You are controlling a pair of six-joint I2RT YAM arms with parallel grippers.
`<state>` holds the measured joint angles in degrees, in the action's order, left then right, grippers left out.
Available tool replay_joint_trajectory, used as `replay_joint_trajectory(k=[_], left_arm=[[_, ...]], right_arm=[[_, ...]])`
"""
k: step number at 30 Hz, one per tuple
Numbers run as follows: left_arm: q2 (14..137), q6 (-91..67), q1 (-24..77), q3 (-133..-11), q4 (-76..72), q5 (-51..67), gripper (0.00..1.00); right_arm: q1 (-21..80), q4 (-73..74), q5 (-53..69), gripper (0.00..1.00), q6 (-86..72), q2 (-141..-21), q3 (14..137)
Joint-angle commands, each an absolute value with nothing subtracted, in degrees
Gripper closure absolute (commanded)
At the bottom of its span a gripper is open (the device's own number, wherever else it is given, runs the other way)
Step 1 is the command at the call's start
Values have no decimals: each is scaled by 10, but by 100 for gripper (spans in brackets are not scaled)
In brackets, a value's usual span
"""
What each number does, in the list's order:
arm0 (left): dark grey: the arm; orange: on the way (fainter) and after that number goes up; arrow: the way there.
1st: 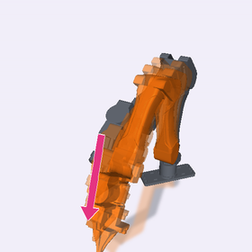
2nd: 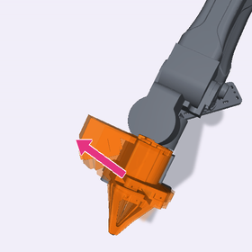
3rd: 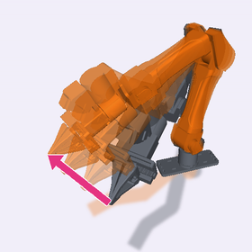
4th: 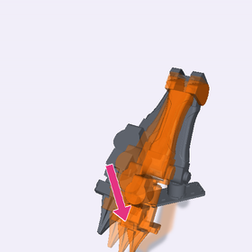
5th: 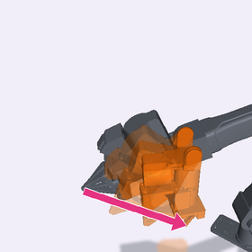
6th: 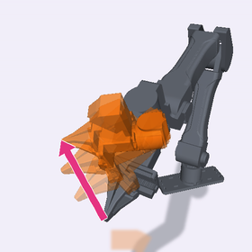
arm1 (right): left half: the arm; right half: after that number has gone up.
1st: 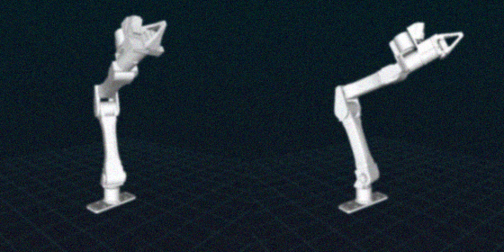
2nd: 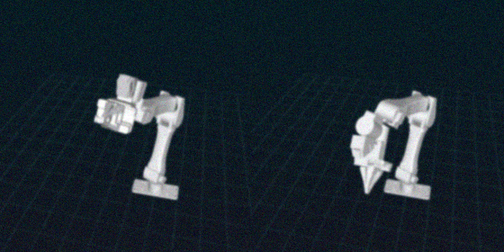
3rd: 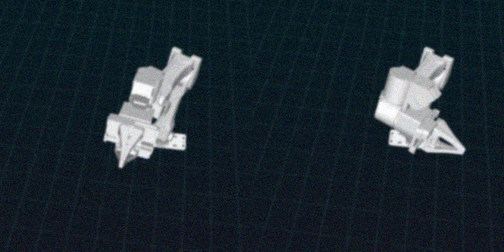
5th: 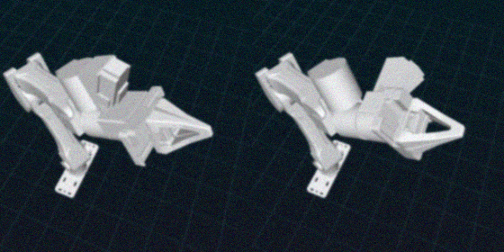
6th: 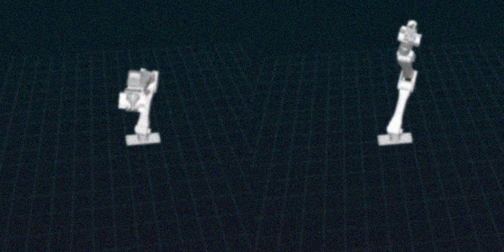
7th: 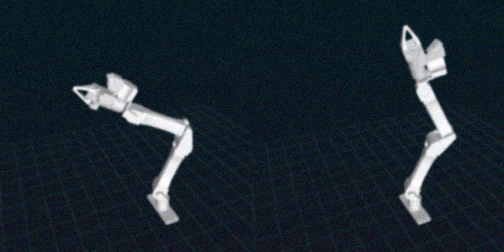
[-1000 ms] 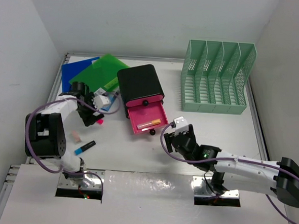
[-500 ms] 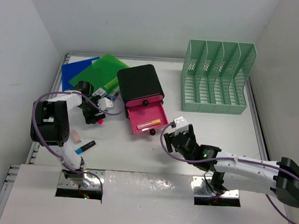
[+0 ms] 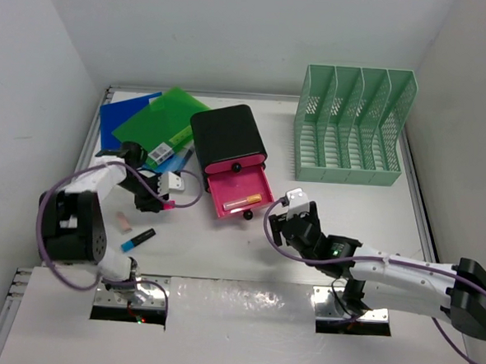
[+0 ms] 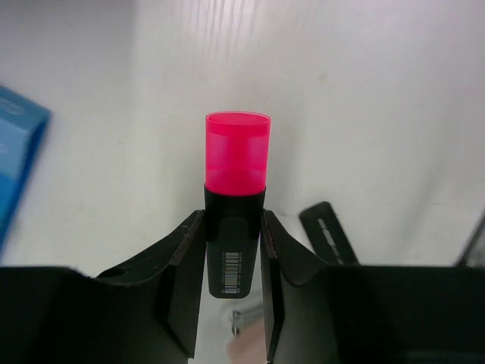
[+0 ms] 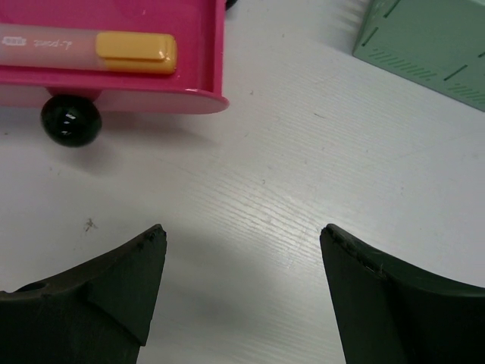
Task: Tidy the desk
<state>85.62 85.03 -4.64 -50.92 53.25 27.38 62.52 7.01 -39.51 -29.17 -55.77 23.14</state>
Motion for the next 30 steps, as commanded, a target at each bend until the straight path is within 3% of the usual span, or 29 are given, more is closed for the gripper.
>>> replay_joint_trajectory(k=[1, 4, 6, 8, 10, 12, 15, 20, 23, 24, 26, 28, 30], left_arm=[[747, 873, -28, -566, 673, 375, 100], [666, 792, 67, -581, 659, 395, 100], [683, 774, 90, -619, 693, 475, 100], [681, 620, 123, -638, 626, 483, 100], [682, 404, 208, -629, 451, 387, 100], [705, 329, 292, -628, 350, 271, 100], [732, 292, 366, -621, 267, 166, 100], [815, 265, 380, -643, 193, 112, 97], [859, 267, 383, -673, 198, 122, 78], [865, 268, 386, -686, 204, 128, 64], [879, 275, 391, -702, 246, 150, 53], [882, 278, 392, -740, 287, 170, 19], [863, 275, 392, -777, 340, 172, 15]], right_arm=[[604, 69, -401, 20, -312, -553, 228], [577, 62, -379, 21, -320, -555, 220], [566, 57, -372, 21, -322, -558, 217], [563, 59, -373, 21, -323, -560, 220], [563, 67, -381, 20, -330, -562, 222], [563, 70, -389, 20, -332, -562, 222], [562, 80, -391, 20, -340, -557, 222], [562, 93, -392, 20, -348, -541, 218], [562, 99, -397, 20, -349, -529, 215], [562, 105, -397, 20, -349, -527, 215], [562, 109, -400, 19, -348, -520, 216], [562, 115, -401, 17, -345, -514, 215], [562, 118, -403, 17, -345, -509, 212]])
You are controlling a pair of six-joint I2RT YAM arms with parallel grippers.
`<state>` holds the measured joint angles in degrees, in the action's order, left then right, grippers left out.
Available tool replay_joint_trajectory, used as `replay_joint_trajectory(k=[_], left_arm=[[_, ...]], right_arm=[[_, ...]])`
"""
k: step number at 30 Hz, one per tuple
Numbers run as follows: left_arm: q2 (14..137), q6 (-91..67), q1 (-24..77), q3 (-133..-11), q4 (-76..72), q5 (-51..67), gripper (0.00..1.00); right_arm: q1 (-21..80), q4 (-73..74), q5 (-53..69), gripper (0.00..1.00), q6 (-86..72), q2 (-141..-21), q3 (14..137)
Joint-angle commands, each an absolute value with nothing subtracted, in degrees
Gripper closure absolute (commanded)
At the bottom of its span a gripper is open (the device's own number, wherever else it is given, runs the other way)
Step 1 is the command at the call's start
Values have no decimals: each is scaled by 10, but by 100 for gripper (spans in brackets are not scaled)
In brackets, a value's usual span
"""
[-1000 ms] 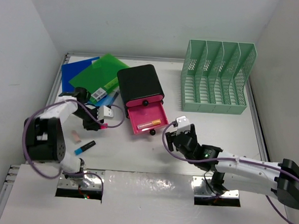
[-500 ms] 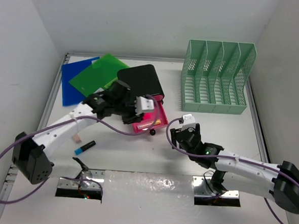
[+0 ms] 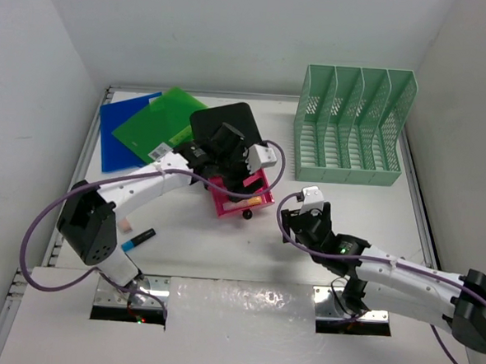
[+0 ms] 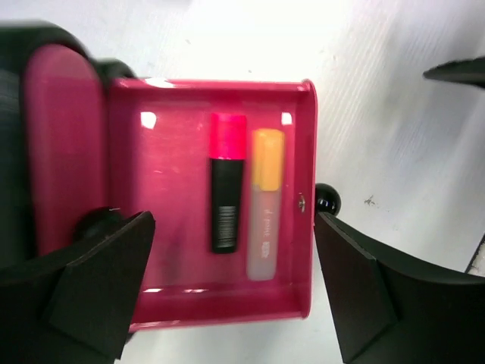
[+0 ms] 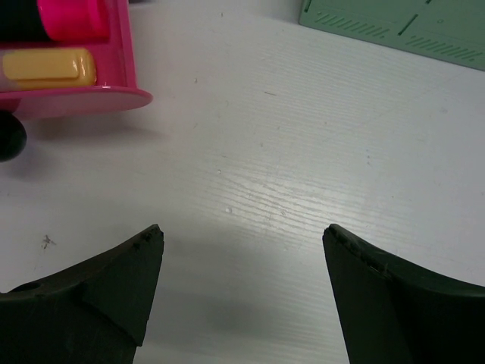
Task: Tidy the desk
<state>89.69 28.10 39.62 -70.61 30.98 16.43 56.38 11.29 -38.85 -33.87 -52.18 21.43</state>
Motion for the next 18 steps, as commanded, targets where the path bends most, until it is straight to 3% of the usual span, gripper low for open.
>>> replay_joint_trajectory(k=[1, 6, 10, 18], left_arm=[[851, 276, 392, -786, 353, 175, 14], [747, 279, 390, -843, 442, 157, 14], [682, 308, 339, -810, 542, 79, 9], [677, 513, -72, -602, 656, 148, 11]], right_arm=[[562, 117, -403, 17, -345, -507, 211], [562, 110, -400, 17, -346, -502, 204], [562, 103, -386, 16, -338, -514, 207], [563, 84, -347, 16, -303, -536, 225]])
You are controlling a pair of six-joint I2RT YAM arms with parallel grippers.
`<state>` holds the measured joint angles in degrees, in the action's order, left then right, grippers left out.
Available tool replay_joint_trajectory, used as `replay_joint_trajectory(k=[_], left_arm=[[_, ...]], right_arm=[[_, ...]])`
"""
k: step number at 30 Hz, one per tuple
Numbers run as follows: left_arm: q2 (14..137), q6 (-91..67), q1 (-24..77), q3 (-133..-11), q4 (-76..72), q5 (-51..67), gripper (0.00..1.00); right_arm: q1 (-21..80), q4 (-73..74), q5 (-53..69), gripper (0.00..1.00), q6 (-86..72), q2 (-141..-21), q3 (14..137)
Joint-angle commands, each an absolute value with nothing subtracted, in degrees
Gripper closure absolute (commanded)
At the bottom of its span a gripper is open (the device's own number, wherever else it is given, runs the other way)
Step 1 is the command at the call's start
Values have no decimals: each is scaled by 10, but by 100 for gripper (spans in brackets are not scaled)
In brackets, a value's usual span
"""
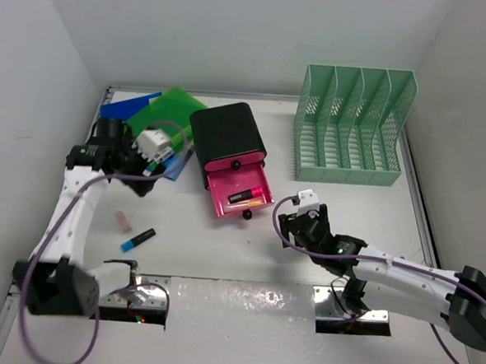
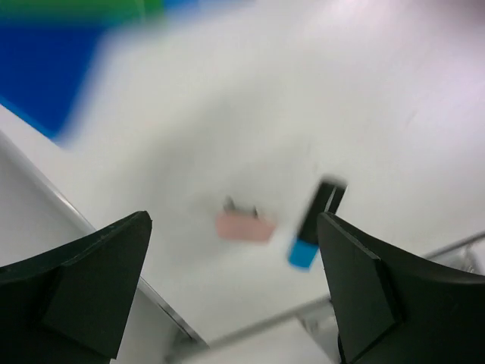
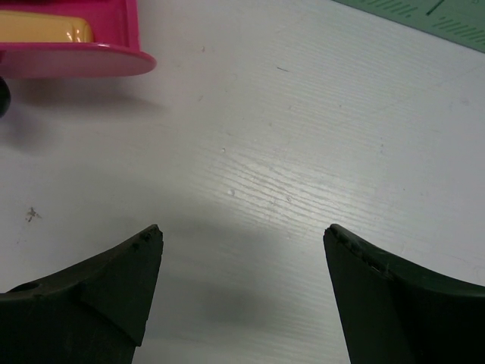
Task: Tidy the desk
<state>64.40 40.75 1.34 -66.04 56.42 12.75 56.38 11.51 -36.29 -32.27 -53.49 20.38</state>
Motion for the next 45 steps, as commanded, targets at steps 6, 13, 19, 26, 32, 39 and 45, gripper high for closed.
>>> replay_joint_trajectory(k=[6, 13, 19, 26, 32, 39, 45], left_arm=[[707, 561, -98, -452, 588, 149, 12], [728, 552, -98, -374, 502, 135, 15], [728, 551, -94, -314, 417, 121, 23], [723, 560, -83, -268, 358, 96, 58], [705, 562, -83, -336, 424, 192, 100], [646, 594, -56, -486, 586, 311, 100], [644, 447, 155, -610, 550, 346, 100]], right_arm=[[563, 79, -345, 16, -296, -539, 230], [562, 79, -345, 16, -308, -528, 217], [562, 76, -348, 16, -306, -523, 217], [562, 82, -352, 16, -306, -519, 222], [562, 84, -352, 16, -307, -515, 222], [563, 90, -358, 16, -311, -495, 211], [563, 90, -377, 16, -308, -483, 206]])
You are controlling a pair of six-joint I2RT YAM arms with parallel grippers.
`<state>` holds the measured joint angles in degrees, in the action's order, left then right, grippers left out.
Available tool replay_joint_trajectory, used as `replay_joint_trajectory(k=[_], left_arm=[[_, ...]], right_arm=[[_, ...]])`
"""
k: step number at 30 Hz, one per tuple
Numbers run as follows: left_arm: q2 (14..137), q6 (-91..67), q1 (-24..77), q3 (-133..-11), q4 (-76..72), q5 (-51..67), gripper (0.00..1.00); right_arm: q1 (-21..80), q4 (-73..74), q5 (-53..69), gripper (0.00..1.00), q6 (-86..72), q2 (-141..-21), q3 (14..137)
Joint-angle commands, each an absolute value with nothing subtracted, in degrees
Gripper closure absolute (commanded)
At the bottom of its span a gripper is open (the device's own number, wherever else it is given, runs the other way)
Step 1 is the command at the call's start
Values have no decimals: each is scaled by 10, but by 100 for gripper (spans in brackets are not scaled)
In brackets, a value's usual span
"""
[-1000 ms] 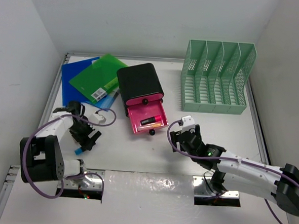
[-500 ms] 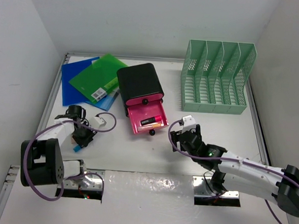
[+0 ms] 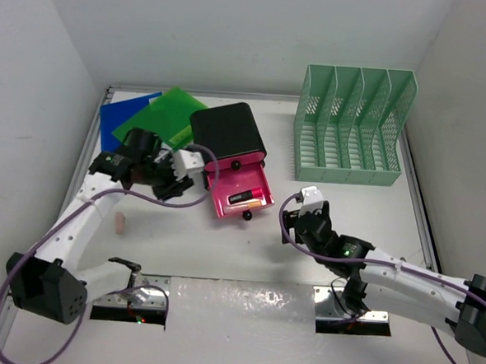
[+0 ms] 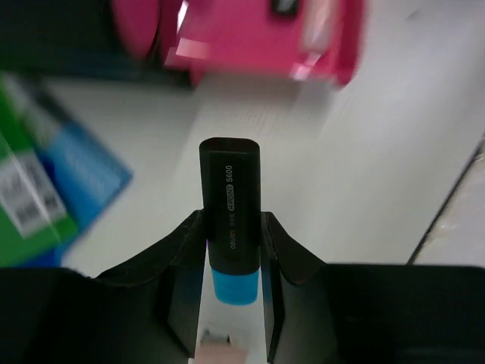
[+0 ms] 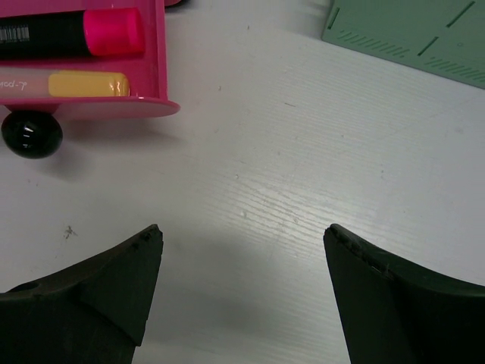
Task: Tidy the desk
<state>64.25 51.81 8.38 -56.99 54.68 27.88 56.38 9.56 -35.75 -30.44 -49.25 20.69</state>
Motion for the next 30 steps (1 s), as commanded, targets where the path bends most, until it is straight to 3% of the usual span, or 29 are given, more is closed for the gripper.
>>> replay_joint_trajectory(k=[1, 7, 12, 16, 18, 19, 22, 30], left_arm=[[658, 421, 211, -629, 528, 337, 100], [781, 290, 384, -704, 411, 147, 100], [852, 265, 394, -723, 296, 32, 100], [879, 279, 395, -719, 260, 61, 100], [899, 281, 397, -728, 261, 69, 92], [905, 285, 397, -731, 263, 69, 78], [922, 291, 398, -742, 285, 68, 60], [911, 302, 397, -785, 346, 81, 53]], right_arm=[[563, 90, -377, 16, -308, -483, 206], [563, 98, -377, 16, -304, -479, 210], [562, 124, -382, 16, -310, -461, 210], [562, 140, -389, 16, -316, -433, 205], [562, 141, -397, 16, -316, -429, 202], [562, 141, -398, 16, -315, -428, 201], [562, 144, -396, 16, -313, -427, 205], [562, 174, -397, 16, -301, -434, 228]])
